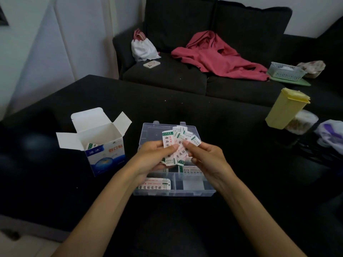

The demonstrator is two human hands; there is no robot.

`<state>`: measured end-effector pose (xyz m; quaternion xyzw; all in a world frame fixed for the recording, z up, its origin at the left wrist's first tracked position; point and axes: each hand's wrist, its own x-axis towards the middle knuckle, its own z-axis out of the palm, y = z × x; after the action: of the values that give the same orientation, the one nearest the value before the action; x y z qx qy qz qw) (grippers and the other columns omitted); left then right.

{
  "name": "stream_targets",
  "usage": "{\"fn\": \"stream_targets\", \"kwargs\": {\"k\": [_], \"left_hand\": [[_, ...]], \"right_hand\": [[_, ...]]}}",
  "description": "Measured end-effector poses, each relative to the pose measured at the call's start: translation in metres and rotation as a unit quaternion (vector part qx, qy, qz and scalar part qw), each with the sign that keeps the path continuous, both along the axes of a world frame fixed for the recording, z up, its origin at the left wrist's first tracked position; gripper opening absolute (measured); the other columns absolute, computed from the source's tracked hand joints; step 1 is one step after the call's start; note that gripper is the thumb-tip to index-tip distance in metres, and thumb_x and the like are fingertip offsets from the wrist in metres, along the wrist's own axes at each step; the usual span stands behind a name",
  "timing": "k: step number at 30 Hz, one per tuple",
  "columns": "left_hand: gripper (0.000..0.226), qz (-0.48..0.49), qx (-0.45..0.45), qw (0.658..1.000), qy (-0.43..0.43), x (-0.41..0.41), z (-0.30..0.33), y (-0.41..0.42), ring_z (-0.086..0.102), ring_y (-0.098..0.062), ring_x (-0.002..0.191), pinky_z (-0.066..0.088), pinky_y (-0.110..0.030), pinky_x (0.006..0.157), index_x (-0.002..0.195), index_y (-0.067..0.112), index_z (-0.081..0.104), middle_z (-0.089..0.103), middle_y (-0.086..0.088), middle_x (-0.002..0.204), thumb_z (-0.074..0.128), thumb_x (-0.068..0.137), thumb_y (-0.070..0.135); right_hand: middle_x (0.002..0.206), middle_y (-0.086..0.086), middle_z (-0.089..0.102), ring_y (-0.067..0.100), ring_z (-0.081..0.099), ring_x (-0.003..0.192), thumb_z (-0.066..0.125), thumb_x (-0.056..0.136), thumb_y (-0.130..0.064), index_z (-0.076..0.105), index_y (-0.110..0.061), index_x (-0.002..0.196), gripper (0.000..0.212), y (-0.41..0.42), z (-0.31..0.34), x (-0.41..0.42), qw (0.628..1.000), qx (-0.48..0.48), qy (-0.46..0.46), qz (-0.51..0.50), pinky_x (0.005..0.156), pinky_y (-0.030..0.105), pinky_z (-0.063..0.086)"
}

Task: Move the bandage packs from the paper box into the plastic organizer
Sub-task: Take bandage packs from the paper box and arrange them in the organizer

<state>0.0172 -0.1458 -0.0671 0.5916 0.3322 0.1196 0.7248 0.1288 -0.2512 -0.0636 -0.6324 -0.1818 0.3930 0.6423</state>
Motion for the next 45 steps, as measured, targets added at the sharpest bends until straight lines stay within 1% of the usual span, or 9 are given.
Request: {"fn": "stream_targets", "kwargs": {"k": [8, 14, 19, 23, 28, 31, 35, 42, 45], "left_hand": [[0.021, 0.002, 0.018, 1.000, 0.000, -0.001, 0.000, 0.001, 0.071, -0.014, 0.087, 0.057, -0.029, 0.075, 0.112, 0.015, 0.062, 0.074, -0.003, 0.095, 0.058, 0.092, 0.021], [0.021, 0.019, 0.053, 0.998, -0.002, 0.002, 0.002, -0.003, 0.070, -0.005, 0.071, 0.051, -0.016, 0.054, 0.112, 0.021, 0.058, 0.073, 0.000, 0.090, 0.060, 0.091, 0.019], [0.014, 0.036, 0.054, 0.998, -0.010, 0.004, 0.002, -0.005, 0.070, -0.004, 0.070, 0.053, -0.016, 0.054, 0.105, 0.023, 0.057, 0.072, 0.001, 0.088, 0.057, 0.092, 0.018], [0.020, 0.100, 0.037, 0.994, -0.025, 0.002, 0.001, 0.001, 0.071, -0.012, 0.083, 0.056, -0.021, 0.061, 0.113, 0.015, 0.061, 0.072, -0.003, 0.097, 0.057, 0.093, 0.016], [0.025, 0.159, 0.032, 0.987, -0.022, -0.003, 0.004, 0.013, 0.068, -0.013, 0.087, 0.055, -0.019, 0.056, 0.118, 0.014, 0.060, 0.069, -0.005, 0.105, 0.058, 0.093, 0.014], [0.020, 0.149, 0.033, 0.988, -0.022, -0.005, 0.003, 0.013, 0.068, -0.013, 0.087, 0.055, -0.019, 0.057, 0.112, 0.015, 0.061, 0.070, -0.005, 0.104, 0.058, 0.093, 0.014], [0.016, 0.130, 0.030, 0.991, -0.019, -0.006, 0.003, 0.011, 0.068, -0.012, 0.086, 0.056, -0.019, 0.060, 0.107, 0.015, 0.061, 0.070, -0.004, 0.100, 0.059, 0.092, 0.014], [0.015, 0.124, 0.023, 0.992, -0.019, -0.006, 0.004, 0.012, 0.069, -0.014, 0.088, 0.058, -0.023, 0.065, 0.107, 0.015, 0.061, 0.070, -0.006, 0.102, 0.059, 0.092, 0.014], [0.013, 0.106, 0.029, 0.994, -0.021, -0.008, 0.005, 0.011, 0.070, -0.010, 0.079, 0.058, -0.022, 0.061, 0.103, 0.018, 0.062, 0.071, -0.004, 0.096, 0.060, 0.091, 0.015]], "right_hand": [[0.082, 0.005, 0.073, 0.011, 0.069, 0.070, 0.064, 0.087, -0.018, 0.068, -0.011, 0.095, 0.012, -0.001, 0.000, 0.008, 0.993, -0.034, -0.113, 0.003, 0.062, 0.019, 0.056], [0.094, 0.009, 0.072, 0.013, 0.069, 0.080, 0.063, 0.087, -0.005, 0.069, -0.006, 0.098, 0.013, -0.001, -0.001, 0.013, 0.998, 0.007, 0.070, 0.001, 0.060, 0.015, 0.054], [0.099, 0.002, 0.070, 0.012, 0.067, 0.090, 0.058, 0.092, -0.018, 0.070, -0.014, 0.098, 0.014, 0.003, -0.008, 0.009, 0.991, -0.047, -0.126, -0.019, 0.067, 0.020, 0.052], [0.089, 0.002, 0.072, 0.010, 0.071, 0.082, 0.058, 0.091, -0.016, 0.067, -0.018, 0.091, 0.009, -0.004, 0.002, 0.022, 0.990, 0.015, -0.132, -0.051, 0.070, 0.023, 0.056], [0.095, -0.015, 0.063, -0.009, 0.060, 0.082, 0.053, 0.092, -0.010, 0.061, -0.033, 0.095, 0.024, -0.021, -0.001, 0.050, 0.871, -0.125, -0.452, 0.145, 0.066, 0.007, 0.048], [0.110, -0.004, 0.063, 0.004, 0.060, 0.095, 0.050, 0.095, -0.011, 0.065, -0.026, 0.112, 0.026, -0.016, -0.013, 0.050, 0.833, -0.186, -0.473, 0.217, 0.075, 0.019, 0.055], [0.121, -0.003, 0.059, 0.008, 0.055, 0.110, 0.051, 0.095, -0.009, 0.061, -0.021, 0.120, 0.030, -0.011, -0.015, 0.047, 0.839, -0.180, -0.464, 0.220, 0.086, 0.025, 0.052], [0.100, -0.014, 0.053, 0.004, 0.050, 0.095, 0.063, 0.088, -0.022, 0.069, -0.027, 0.108, 0.021, -0.013, -0.026, 0.053, 0.762, -0.239, -0.558, 0.226, 0.083, 0.023, 0.044], [0.095, -0.017, 0.055, 0.004, 0.052, 0.091, 0.072, 0.081, -0.029, 0.070, -0.031, 0.099, 0.018, -0.013, -0.028, 0.051, 0.759, -0.260, -0.564, 0.193, 0.079, 0.025, 0.048]]}}
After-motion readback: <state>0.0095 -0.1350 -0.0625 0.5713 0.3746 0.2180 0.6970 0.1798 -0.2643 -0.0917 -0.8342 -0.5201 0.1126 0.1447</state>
